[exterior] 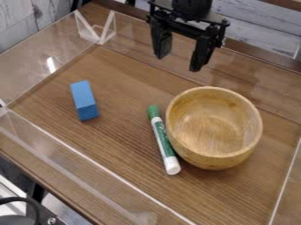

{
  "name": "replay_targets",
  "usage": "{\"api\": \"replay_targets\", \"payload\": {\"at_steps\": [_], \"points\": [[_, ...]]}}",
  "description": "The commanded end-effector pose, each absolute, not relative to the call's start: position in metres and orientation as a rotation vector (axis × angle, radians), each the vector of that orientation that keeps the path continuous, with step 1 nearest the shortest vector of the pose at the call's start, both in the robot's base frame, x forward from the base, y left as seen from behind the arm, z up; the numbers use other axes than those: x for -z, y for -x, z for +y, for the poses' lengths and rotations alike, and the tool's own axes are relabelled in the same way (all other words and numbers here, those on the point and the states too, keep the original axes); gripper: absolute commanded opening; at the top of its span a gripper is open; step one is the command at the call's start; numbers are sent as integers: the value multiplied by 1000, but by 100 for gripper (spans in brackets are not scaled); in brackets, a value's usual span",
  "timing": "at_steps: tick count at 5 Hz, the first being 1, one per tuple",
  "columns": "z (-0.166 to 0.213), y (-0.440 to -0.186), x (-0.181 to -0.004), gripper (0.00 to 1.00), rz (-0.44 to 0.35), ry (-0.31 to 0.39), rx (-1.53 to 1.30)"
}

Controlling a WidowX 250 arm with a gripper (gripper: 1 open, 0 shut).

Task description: Put the blue block in the brown bowl

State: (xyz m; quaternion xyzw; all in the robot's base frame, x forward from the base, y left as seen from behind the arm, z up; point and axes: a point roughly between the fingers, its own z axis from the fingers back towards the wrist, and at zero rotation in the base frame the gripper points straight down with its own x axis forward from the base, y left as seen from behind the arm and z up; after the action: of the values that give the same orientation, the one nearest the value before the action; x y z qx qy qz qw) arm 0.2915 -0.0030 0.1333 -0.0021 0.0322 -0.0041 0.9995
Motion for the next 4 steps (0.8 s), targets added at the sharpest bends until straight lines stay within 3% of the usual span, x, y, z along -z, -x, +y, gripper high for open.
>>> {"api": "replay_targets", "payload": {"at_steps": [1, 4], "points": [[3, -288, -126, 100, 81, 8, -43], [91, -255, -124, 100, -15, 42, -503]]}}
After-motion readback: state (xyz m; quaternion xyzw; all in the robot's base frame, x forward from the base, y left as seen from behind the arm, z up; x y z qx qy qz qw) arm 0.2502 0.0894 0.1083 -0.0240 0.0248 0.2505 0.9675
